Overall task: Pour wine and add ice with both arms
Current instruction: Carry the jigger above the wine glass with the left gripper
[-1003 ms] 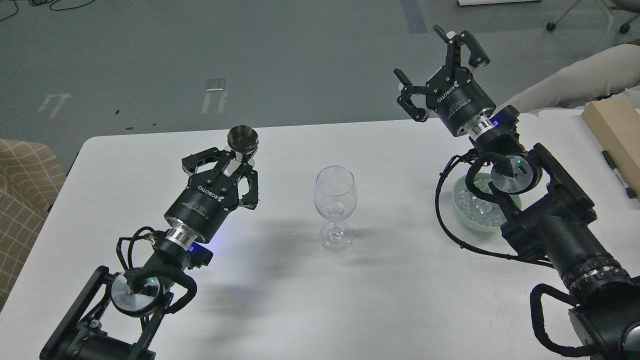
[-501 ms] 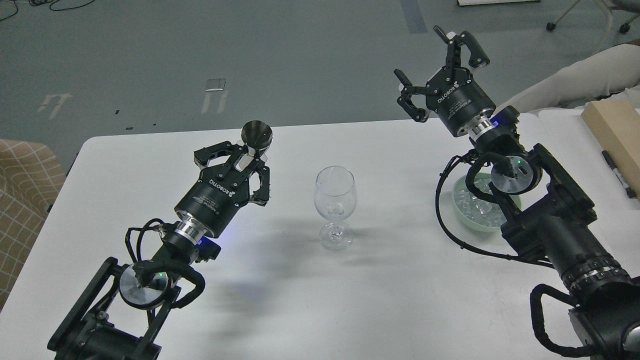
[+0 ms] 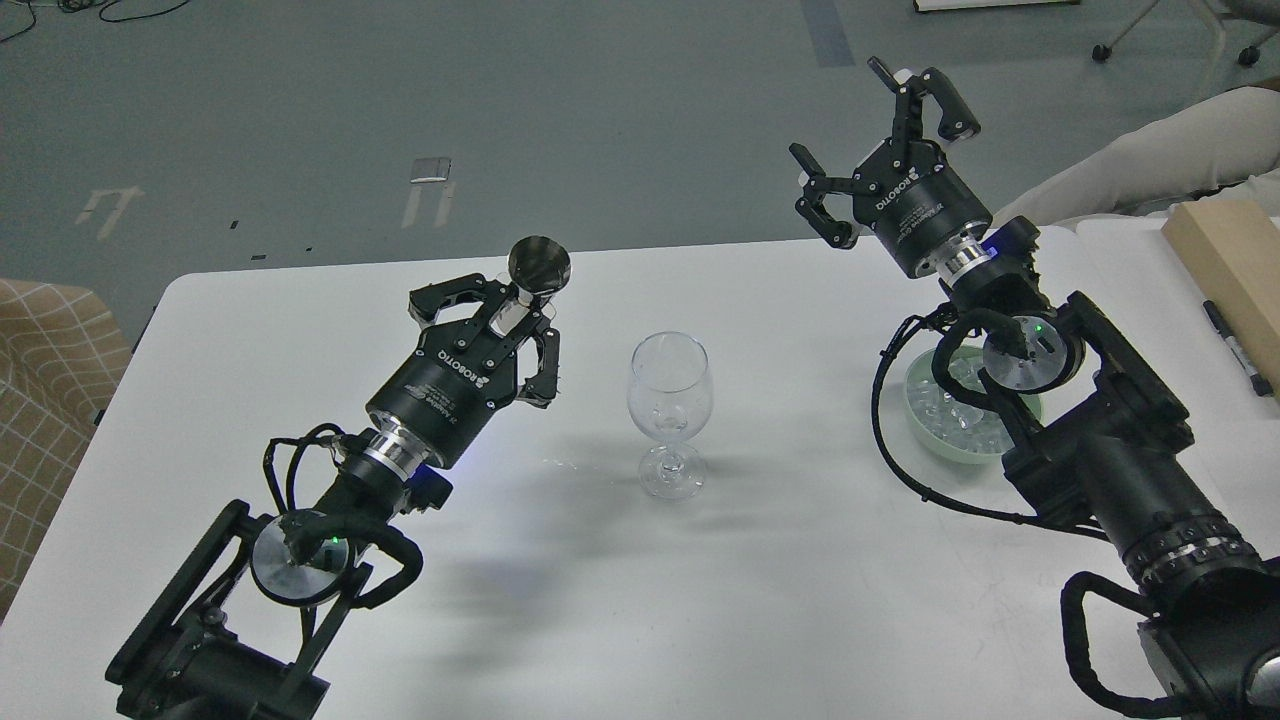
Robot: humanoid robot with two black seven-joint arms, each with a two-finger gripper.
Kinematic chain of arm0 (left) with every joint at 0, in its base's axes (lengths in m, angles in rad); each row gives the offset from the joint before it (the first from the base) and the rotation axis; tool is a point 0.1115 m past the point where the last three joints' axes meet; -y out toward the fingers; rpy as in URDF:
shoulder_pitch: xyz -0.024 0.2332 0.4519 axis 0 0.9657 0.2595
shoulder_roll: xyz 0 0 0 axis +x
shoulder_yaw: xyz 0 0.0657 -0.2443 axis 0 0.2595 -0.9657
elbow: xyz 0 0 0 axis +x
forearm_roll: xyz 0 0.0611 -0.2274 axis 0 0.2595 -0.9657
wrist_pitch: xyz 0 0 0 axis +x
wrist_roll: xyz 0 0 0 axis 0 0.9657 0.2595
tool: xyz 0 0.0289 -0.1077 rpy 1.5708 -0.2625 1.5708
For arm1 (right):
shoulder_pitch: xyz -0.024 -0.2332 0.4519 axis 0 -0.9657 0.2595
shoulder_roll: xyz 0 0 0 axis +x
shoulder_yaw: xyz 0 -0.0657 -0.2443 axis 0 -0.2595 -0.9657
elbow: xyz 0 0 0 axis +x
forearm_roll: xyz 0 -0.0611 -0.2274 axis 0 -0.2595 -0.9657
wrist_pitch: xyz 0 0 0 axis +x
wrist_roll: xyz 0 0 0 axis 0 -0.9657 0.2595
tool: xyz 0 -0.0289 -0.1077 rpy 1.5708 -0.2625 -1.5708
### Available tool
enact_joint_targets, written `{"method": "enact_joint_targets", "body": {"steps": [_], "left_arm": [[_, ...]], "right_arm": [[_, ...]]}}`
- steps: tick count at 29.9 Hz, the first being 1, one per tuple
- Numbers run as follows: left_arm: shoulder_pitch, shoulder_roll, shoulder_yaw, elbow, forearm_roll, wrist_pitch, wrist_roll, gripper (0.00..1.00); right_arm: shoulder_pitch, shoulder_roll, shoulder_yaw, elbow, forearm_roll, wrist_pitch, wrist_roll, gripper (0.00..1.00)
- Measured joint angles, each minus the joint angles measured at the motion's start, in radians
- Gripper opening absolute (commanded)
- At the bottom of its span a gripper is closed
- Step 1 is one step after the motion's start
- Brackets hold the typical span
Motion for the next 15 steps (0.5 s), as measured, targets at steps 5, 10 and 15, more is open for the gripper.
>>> {"method": "enact_joint_targets", "body": {"steps": [5,10,15], "left_arm": [[-0.013,0.004,0.003,0.003,0.0,0.0,0.002,0.14],[-0.034,0.004,0.036,0.008,0.0,0.001,0.002,0.14],[-0.046,0.002,0.049,0.011,0.0,0.03,-0.001,0.14]], "right_arm": [[-0.002,0.0,0.0,0.0,0.0,0.0,0.0,0.99],[-0.002,0.0,0.0,-0.001,0.0,0.0,0.0,0.99],[-0.002,0.0,0.0,-0.003,0.0,0.0,0.0,0.99]]}}
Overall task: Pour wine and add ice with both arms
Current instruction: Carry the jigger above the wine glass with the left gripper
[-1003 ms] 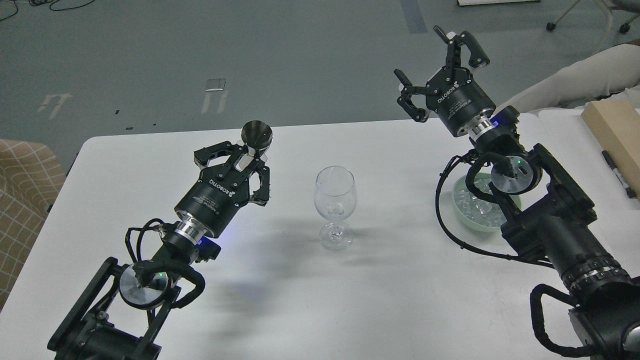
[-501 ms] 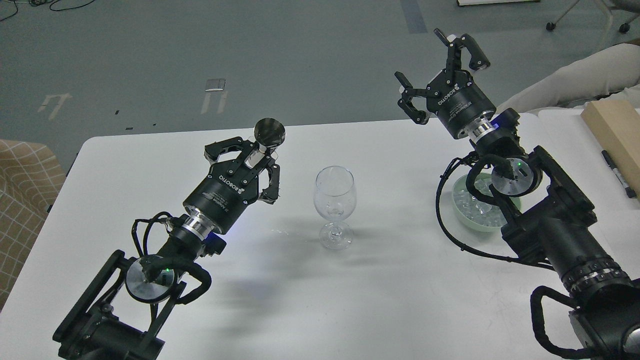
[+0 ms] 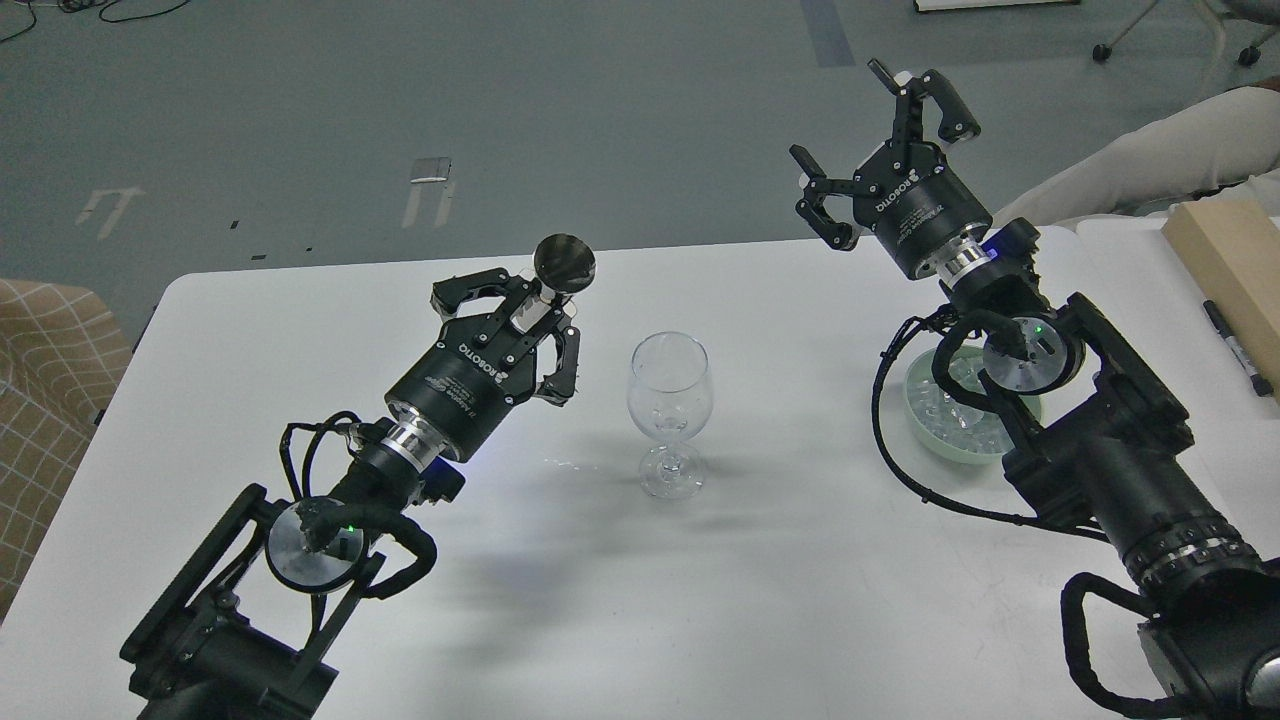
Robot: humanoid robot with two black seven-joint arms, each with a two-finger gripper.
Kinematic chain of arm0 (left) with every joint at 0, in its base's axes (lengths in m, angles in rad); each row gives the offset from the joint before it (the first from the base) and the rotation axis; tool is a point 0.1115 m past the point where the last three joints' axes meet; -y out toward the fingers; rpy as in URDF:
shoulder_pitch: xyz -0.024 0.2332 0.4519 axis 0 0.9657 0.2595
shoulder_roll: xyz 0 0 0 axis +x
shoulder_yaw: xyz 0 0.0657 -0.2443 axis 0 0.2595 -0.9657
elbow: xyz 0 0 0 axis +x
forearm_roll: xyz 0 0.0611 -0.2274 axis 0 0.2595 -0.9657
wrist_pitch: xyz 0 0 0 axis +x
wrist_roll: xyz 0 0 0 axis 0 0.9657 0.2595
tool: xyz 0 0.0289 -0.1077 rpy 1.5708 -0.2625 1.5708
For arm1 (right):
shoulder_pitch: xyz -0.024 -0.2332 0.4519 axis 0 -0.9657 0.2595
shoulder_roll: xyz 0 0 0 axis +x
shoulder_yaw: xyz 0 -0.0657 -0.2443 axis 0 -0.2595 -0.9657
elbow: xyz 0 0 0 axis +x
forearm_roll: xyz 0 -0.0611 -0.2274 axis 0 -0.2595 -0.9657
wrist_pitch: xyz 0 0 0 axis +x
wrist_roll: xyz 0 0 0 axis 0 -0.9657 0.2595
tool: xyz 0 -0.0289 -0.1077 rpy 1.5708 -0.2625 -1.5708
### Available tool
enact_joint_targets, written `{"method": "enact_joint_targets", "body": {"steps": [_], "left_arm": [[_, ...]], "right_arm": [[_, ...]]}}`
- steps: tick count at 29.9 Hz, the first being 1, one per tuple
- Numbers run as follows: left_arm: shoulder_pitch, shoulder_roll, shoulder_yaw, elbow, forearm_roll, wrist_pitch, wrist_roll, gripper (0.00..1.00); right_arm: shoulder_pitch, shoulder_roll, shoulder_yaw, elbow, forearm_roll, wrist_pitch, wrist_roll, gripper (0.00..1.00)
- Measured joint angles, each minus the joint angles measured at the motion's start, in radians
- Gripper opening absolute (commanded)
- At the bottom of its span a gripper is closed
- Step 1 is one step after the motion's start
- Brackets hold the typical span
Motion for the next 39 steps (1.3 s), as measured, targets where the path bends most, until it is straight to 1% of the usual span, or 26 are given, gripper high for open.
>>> {"method": "enact_joint_targets", "body": {"steps": [16,39], "left_arm": [[-0.003,0.002,0.002,0.003,0.03,0.026,-0.002,0.13],[-0.028,0.024,0.004,0.003,0.079,0.027,0.002,0.13]], "right_arm": [[-0.003,0.0,-0.002,0.0,0.0,0.0,0.0,0.99],[-0.009,0.0,-0.001,0.0,0.0,0.0,0.0,0.99]]}}
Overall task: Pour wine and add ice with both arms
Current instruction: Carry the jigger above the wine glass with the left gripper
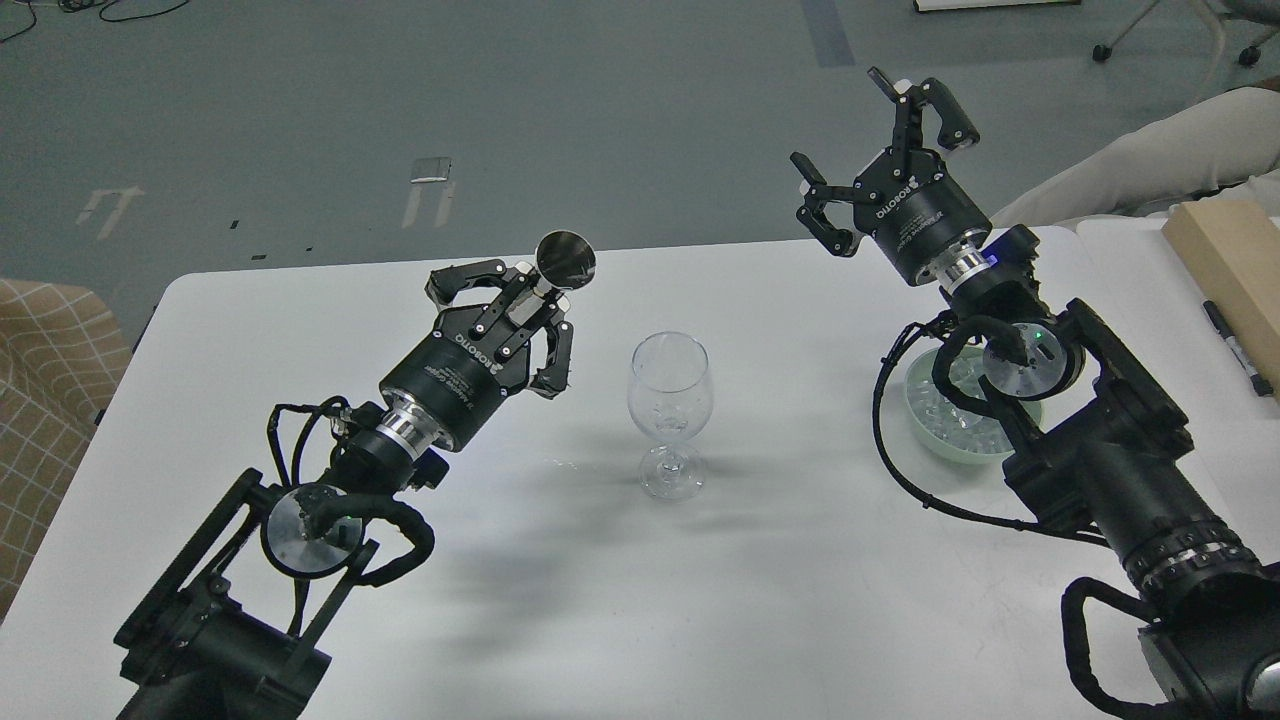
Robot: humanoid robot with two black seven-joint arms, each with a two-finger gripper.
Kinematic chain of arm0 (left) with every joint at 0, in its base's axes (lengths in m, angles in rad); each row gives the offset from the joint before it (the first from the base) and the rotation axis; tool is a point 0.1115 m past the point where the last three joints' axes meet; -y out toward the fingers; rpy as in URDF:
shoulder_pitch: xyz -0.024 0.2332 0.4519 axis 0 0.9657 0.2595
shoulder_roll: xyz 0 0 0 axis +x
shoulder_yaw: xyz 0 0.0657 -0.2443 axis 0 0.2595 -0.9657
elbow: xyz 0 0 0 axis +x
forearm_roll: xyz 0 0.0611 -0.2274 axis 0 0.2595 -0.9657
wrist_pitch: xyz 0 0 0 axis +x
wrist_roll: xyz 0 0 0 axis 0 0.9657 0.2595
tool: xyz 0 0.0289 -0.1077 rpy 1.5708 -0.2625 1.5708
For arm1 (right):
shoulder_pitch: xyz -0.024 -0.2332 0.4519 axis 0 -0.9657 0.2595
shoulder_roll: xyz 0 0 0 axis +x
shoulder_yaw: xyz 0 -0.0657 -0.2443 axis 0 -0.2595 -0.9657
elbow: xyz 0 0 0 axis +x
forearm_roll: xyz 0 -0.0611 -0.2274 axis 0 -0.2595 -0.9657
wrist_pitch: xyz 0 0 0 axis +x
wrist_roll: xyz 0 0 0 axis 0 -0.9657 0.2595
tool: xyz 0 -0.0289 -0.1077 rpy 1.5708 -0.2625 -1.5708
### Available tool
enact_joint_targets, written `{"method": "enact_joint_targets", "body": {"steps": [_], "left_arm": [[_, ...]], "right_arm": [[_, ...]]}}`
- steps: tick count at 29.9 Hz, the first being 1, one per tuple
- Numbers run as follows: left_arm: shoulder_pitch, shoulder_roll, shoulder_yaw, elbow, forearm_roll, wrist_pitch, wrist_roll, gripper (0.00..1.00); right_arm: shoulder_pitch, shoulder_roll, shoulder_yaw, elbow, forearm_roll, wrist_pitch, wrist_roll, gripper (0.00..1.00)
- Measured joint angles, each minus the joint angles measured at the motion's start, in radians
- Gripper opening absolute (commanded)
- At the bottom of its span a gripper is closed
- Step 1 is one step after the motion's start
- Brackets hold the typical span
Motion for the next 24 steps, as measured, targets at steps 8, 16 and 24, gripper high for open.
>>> {"method": "enact_joint_targets", "body": {"steps": [8,16,24], "left_arm": [[-0.032,0.008,0.043,-0.001,0.015,0.001,0.004,0.13],[-0.05,0.017,0.048,-0.001,0.028,0.002,0.004,0.13],[-0.06,0.018,0.048,-0.001,0.028,0.009,0.007,0.13]], "right_arm": [[0.0,0.0,0.001,0.0,0.0,0.0,0.0,0.99],[0.0,0.0,0.001,-0.002,0.0,0.0,0.0,0.99],[0.001,0.0,0.002,-0.003,-0.001,0.0,0.0,0.99]]}}
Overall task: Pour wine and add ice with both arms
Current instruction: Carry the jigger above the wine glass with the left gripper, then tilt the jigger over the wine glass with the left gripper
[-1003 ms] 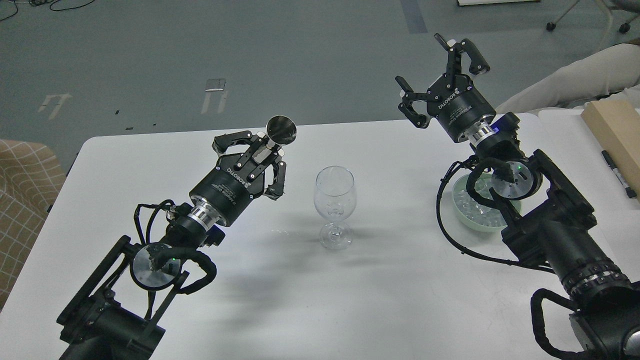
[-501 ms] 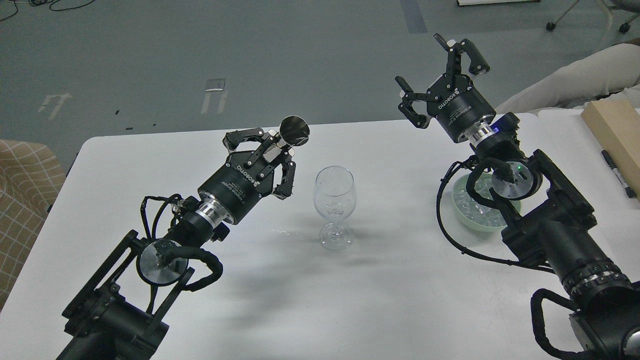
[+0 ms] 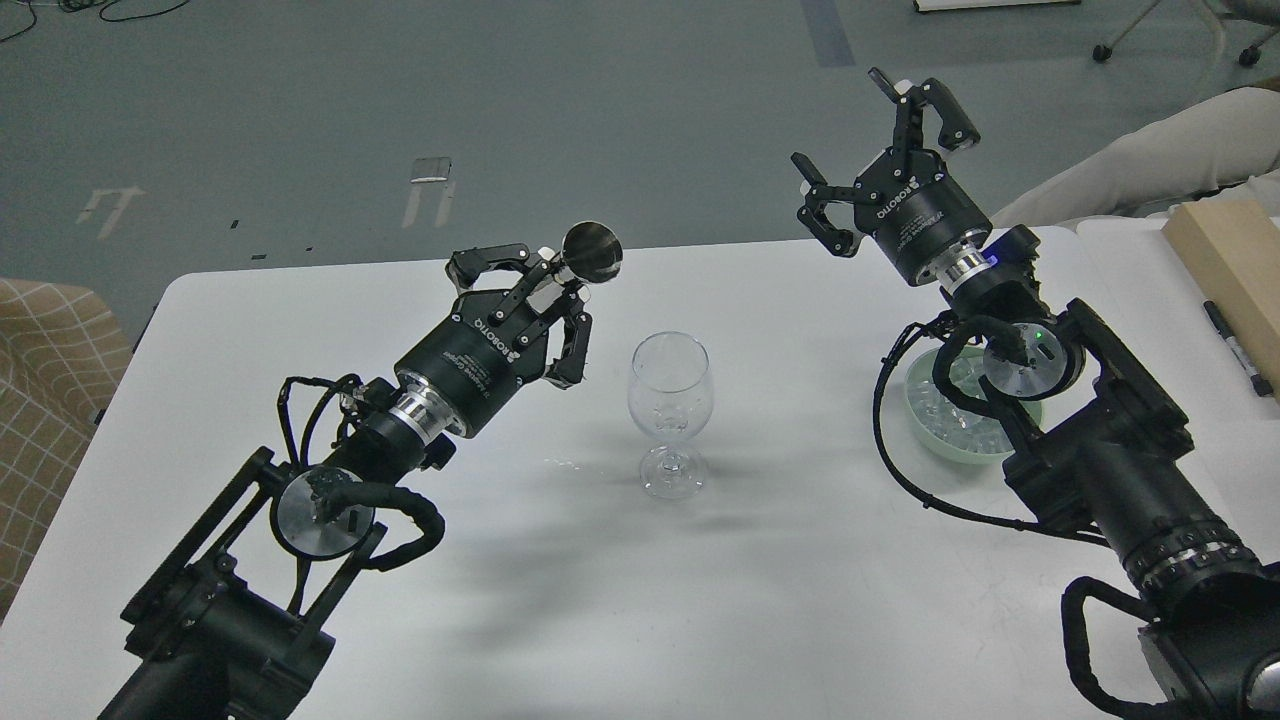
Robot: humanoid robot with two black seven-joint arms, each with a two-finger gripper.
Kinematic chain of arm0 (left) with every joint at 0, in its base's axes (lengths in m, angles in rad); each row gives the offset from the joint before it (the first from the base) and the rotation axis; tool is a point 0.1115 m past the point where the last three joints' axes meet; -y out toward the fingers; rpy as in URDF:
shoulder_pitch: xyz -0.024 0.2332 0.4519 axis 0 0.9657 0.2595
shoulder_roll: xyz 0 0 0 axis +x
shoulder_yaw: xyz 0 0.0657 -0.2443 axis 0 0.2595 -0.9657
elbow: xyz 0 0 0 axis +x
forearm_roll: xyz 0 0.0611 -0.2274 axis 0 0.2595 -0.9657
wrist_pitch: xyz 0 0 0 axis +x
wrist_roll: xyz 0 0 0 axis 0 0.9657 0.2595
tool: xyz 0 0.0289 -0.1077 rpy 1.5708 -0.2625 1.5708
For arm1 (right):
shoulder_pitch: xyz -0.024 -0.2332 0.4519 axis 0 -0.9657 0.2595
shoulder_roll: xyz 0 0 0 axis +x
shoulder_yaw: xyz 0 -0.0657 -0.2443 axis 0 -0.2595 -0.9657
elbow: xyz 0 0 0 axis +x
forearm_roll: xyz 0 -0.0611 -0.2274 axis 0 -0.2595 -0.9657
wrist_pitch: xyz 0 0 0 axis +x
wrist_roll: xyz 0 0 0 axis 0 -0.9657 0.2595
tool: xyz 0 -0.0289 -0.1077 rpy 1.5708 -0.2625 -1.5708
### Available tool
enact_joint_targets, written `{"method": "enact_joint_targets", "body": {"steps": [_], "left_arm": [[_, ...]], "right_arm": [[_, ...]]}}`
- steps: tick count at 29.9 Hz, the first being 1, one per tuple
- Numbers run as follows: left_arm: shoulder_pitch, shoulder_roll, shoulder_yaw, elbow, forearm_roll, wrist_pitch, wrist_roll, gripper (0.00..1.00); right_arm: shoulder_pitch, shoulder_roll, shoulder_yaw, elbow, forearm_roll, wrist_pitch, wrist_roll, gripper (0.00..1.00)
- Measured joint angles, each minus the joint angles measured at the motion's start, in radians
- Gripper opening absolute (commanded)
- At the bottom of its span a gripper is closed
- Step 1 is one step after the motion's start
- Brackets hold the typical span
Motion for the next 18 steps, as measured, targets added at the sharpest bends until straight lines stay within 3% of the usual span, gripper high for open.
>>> {"method": "enact_joint_targets", "body": {"steps": [18], "left_arm": [[-0.007,-0.015,0.0,-0.008,-0.005,0.0,0.019,0.13]], "right_arm": [[0.0,0.0,-0.001,0.0,0.0,0.0,0.0,0.99]]}}
